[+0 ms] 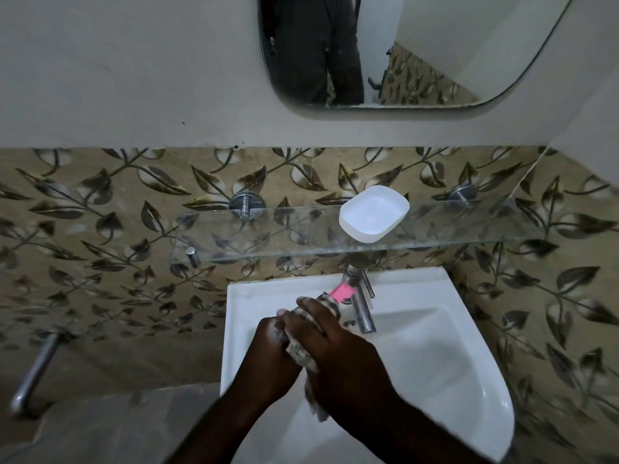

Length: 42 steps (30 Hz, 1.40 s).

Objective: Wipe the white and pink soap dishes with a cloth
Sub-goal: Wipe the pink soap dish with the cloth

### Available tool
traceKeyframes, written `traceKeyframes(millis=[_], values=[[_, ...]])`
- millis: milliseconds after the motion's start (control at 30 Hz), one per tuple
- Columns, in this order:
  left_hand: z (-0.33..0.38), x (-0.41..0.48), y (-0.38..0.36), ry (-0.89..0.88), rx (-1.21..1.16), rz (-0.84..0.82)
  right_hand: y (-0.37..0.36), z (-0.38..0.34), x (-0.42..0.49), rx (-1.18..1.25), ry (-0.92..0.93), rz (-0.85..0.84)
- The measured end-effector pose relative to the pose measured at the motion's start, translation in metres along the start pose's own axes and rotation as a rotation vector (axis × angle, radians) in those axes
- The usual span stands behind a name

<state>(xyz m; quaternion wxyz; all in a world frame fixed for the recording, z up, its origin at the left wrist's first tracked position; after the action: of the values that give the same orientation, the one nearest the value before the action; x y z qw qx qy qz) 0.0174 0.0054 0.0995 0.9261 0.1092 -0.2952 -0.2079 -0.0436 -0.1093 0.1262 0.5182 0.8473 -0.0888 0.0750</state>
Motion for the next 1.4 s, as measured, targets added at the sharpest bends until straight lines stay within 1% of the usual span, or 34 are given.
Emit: traceKeyframes(millis=[67, 133, 167, 233, 300, 333, 433, 467, 500, 533, 567, 667, 733, 767, 833, 900, 967, 1033, 1133, 1200, 1267, 1300, 1367, 1400], values=[[-0.001, -0.002, 0.000, -0.018, 0.012, 0.022, 0.003, 0.013, 0.007, -0.058, 0.000, 0.049], [0.000, -0.004, -0.003, 0.007, -0.004, 0.027, 0.011, 0.029, 0.018, -0.055, -0.096, 0.103], [0.001, -0.004, -0.004, 0.023, -0.008, 0.030, 0.015, 0.034, 0.023, 0.037, -0.163, 0.089], [0.001, -0.007, -0.005, 0.046, -0.007, 0.040, 0.021, 0.040, 0.028, 0.379, -0.271, 0.022], [0.000, -0.009, -0.004, 0.086, -0.100, 0.072, 0.024, 0.045, 0.033, 0.722, -0.340, -0.075], [0.000, -0.010, -0.004, 0.117, -0.167, 0.099, 0.026, 0.049, 0.036, 0.853, -0.365, -0.134], [0.000, -0.014, -0.005, 0.224, -0.344, 0.169, 0.033, 0.064, 0.037, 1.168, -0.414, -0.341], [0.000, -0.014, -0.006, 0.243, -0.376, 0.175, 0.034, 0.068, 0.037, 1.223, -0.433, -0.383], [-0.001, -0.014, -0.006, 0.255, -0.385, 0.161, 0.035, 0.071, 0.036, 1.226, -0.449, -0.396], [-0.003, -0.013, -0.007, 0.268, -0.373, 0.125, 0.036, 0.073, 0.035, 1.168, -0.453, -0.386], [-0.006, -0.011, -0.006, 0.288, -0.363, 0.081, 0.037, 0.073, 0.035, 1.060, -0.439, -0.361], [-0.014, -0.007, -0.006, 0.321, -0.332, -0.112, 0.040, 0.068, 0.036, 0.557, -0.321, -0.254], [-0.015, -0.007, -0.010, 0.301, -0.255, -0.180, 0.039, 0.057, 0.033, 0.318, -0.219, -0.223], [-0.015, -0.008, -0.014, 0.285, -0.211, -0.178, 0.038, 0.051, 0.031, 0.255, -0.187, -0.216], [-0.012, -0.008, -0.022, 0.247, -0.148, -0.108, 0.035, 0.036, 0.026, 0.197, -0.186, -0.185], [-0.010, -0.007, -0.026, 0.207, -0.123, -0.029, 0.031, 0.022, 0.019, 0.134, -0.188, -0.088], [-0.011, -0.006, -0.025, 0.124, -0.078, -0.015, 0.025, 0.010, 0.011, 0.030, -0.121, -0.021], [-0.012, -0.007, -0.022, 0.066, -0.061, 0.003, 0.020, 0.005, 0.006, -0.068, -0.036, -0.026], [-0.013, -0.007, -0.020, 0.001, -0.008, 0.050, 0.019, 0.017, 0.009, -0.078, -0.047, 0.017], [-0.014, -0.010, -0.020, 0.041, -0.049, 0.082, 0.017, 0.027, 0.012, 0.081, -0.120, 0.060], [-0.015, -0.011, -0.021, 0.112, -0.097, 0.105, 0.015, 0.030, 0.016, 0.339, -0.221, 0.044], [-0.015, -0.012, -0.022, 0.127, -0.084, 0.101, 0.013, 0.030, 0.018, 0.434, -0.257, 0.046], [-0.014, -0.013, -0.024, 0.131, -0.031, 0.075, 0.012, 0.026, 0.015, 0.487, -0.337, 0.100], [-0.013, -0.013, -0.023, 0.126, -0.007, 0.069, 0.011, 0.022, 0.012, 0.454, -0.339, 0.127]])
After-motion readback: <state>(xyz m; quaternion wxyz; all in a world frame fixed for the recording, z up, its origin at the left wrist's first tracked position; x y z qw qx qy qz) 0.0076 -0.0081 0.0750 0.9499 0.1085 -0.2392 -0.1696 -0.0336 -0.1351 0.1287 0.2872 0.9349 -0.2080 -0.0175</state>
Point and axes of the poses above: each hand's wrist, its own x-axis towards the middle knuckle, its own y-axis out of the back of the hand, z = x × y, the point moved 1 cm from there along x, towards the middle knuckle, and after that the axes turned 14 degrees about -y, right-handed, at the moved point
